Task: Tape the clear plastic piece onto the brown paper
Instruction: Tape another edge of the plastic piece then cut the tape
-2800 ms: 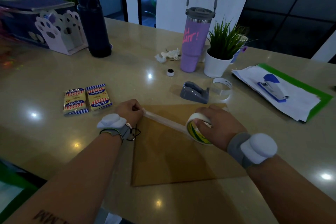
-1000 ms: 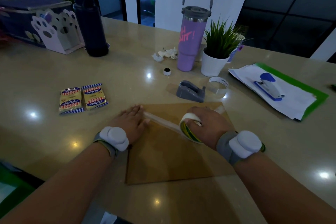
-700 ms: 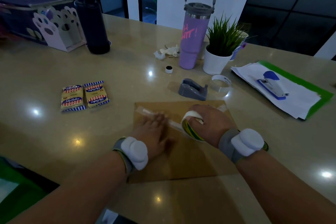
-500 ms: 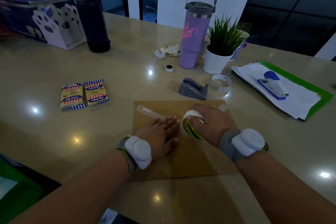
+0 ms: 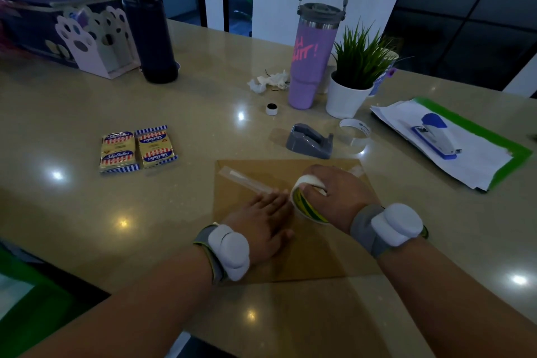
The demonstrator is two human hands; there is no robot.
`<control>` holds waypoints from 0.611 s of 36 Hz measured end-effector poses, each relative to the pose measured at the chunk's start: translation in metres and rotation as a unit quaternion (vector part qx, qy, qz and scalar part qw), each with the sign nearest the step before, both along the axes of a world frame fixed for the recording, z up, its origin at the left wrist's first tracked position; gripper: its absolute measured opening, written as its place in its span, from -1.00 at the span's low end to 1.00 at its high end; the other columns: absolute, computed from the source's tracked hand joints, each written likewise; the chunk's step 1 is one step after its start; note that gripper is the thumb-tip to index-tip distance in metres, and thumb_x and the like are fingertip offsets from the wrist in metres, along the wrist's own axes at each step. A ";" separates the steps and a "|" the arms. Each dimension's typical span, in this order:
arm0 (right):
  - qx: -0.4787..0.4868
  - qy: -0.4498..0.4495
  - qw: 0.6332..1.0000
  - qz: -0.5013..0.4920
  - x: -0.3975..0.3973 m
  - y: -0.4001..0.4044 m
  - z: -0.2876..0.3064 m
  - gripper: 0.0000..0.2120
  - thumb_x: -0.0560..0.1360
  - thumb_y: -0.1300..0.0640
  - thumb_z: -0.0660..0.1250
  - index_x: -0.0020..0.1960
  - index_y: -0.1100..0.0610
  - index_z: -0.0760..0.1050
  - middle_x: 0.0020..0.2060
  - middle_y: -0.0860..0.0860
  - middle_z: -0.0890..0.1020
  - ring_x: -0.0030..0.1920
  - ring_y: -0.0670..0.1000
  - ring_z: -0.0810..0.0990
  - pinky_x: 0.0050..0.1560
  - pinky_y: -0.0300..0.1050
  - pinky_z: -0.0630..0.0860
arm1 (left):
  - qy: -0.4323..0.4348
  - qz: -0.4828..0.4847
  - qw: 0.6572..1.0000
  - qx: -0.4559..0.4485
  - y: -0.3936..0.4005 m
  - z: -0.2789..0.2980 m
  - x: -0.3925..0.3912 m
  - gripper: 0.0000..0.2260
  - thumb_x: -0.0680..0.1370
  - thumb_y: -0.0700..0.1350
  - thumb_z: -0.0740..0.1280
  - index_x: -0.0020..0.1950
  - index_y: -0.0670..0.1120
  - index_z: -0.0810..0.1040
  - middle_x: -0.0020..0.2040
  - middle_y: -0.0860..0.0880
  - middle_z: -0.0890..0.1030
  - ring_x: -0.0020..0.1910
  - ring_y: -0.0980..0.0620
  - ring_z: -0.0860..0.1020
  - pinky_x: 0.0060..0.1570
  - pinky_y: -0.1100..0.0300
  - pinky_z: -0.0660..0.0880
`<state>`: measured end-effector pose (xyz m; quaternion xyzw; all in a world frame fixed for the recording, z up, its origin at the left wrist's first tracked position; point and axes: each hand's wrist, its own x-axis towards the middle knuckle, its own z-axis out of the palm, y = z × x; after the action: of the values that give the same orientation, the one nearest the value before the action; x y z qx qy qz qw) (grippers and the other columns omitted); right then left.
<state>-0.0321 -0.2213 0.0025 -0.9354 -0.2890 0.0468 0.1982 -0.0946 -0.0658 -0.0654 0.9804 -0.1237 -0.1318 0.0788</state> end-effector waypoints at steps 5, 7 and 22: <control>-0.027 0.008 0.999 0.021 0.003 -0.003 0.003 -0.70 0.54 -0.03 0.16 0.21 0.06 0.42 0.13 0.08 0.57 0.12 0.15 0.49 0.17 -0.08 0.33 | 0.005 -0.007 1.000 -0.001 0.004 -0.001 0.002 -0.45 0.59 0.17 -0.07 0.51 0.01 -0.15 0.56 0.01 -0.13 0.53 0.05 -0.17 0.47 0.13 -0.24; -0.042 0.012 0.999 0.031 0.004 -0.005 0.006 -0.71 0.55 -0.02 0.16 0.20 0.07 0.42 0.11 0.10 0.57 0.11 0.16 0.50 0.12 -0.10 0.32 | 0.003 -0.006 1.000 -0.006 0.005 -0.002 0.001 -0.45 0.59 0.17 -0.07 0.50 0.02 -0.16 0.56 0.02 -0.12 0.53 0.06 -0.16 0.47 0.15 -0.24; -0.084 0.033 0.996 0.026 0.008 -0.027 0.012 -0.65 0.51 -0.08 0.21 0.24 0.04 0.44 0.11 0.10 0.55 0.10 0.13 0.49 0.11 -0.06 0.42 | -0.001 -0.002 1.000 -0.009 0.004 0.001 0.003 -0.43 0.58 0.17 -0.02 0.51 0.01 -0.14 0.56 0.04 -0.10 0.53 0.07 -0.12 0.47 0.15 -0.20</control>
<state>-0.0240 -0.2487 0.0141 -0.9390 -0.3011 0.1073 0.1268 -0.0920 -0.0621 -0.0645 0.9794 -0.1271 -0.1304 0.0870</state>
